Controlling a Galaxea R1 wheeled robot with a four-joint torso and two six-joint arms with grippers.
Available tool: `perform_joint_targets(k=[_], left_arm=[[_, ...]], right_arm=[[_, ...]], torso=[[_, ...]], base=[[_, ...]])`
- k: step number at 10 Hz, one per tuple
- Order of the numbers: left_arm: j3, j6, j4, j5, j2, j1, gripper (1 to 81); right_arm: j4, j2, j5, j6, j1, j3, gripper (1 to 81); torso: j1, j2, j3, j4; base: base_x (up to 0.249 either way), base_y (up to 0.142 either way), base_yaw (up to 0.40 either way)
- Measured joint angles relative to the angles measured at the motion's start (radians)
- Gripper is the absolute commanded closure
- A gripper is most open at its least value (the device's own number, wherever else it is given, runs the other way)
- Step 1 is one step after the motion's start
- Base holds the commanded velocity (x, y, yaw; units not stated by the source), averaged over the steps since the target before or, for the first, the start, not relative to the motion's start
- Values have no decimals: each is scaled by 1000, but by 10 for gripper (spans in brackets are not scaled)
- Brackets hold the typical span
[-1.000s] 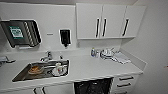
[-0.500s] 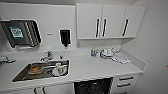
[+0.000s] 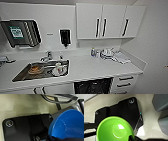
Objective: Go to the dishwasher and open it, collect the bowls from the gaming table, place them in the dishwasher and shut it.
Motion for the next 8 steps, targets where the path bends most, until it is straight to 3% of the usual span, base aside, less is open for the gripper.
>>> perform_joint_targets(k=[4,8], left_arm=[[164,-11,-7,0,-118,-64,811],[191,-23,-11,-1,-180,-89,811]], right_arm=[[0,0,1,0,14,0,811],[0,0,4,0,24,0,811]], torso=[[0,0,-114,0],[1,1,-138,0]], base=[[0,0,0],[0,0,0]])
